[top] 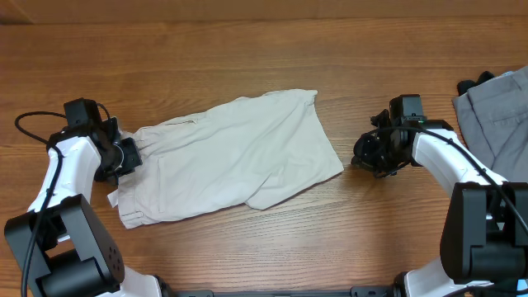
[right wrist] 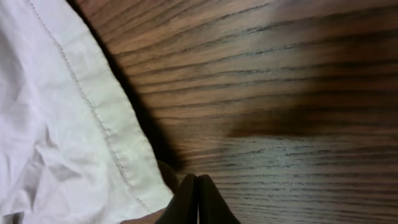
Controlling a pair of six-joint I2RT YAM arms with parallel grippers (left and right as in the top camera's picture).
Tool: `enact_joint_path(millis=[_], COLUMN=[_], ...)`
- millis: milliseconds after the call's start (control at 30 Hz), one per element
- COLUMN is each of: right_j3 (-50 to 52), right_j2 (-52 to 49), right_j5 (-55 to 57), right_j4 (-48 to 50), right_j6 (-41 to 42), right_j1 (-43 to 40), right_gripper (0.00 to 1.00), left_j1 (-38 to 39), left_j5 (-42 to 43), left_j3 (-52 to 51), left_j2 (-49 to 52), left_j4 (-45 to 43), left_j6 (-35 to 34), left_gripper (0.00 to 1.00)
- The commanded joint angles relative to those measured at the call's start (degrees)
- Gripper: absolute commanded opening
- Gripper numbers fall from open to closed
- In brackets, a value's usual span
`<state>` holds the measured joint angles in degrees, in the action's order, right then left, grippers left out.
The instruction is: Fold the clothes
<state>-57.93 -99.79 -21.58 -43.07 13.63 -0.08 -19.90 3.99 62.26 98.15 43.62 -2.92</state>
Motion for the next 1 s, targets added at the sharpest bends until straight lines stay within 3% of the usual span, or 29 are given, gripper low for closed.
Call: enact_joint_path(millis=[0,33,67,400,433,500,533,967], right_j3=[-0.1,0.0,0.3,5.0,5.6,5.6,5.4,0.4], right_j2=[1.4,1.4,1.4,1.3,1.3,1.3,1.4,9.5], right_j5=[-0.8,-1.0,-1.0,-4.8,-3.8,-2.8,-2.8,4.1], right_j4=[0.1,-0.1,0.1,8.1,8.5,8.3,8.3,-3.0], right_j6=[-0.6,-0.6,-0.7,-1.0,-1.0,-1.0,-1.0,-1.6], right_j1=[0.0,0.3,0.9,6.0,6.4,6.4,6.3,-2.0], right_gripper=[0.46,0.54,0.54,0.49,0.4,0.07,0.04,0.04], left_j1=[-0.4,-0.4,-0.4,-0.4,-0.4,-0.4,-0.4,-0.4], left_j5=[-1.0,-1.0,-0.9,0.1,0.1,0.1,0.1,0.5], left_j3=[-0.3,-0.3,-0.3,-0.3,-0.3,-0.3,-0.3,-0.3], left_j2=[0.1,0.1,0.1,0.1,0.1,0.1,0.1,0.1], left_j4=[-0.3,-0.3,-0.3,-0.2,-0.2,-0.1,0.0,-0.9], left_j6=[-1.0,-1.0,-1.0,-1.0,-1.0,-1.0,-1.0,-1.0], left_gripper=[0.04,0.04,0.04,0.05,0.05,0.06,0.06,0.06])
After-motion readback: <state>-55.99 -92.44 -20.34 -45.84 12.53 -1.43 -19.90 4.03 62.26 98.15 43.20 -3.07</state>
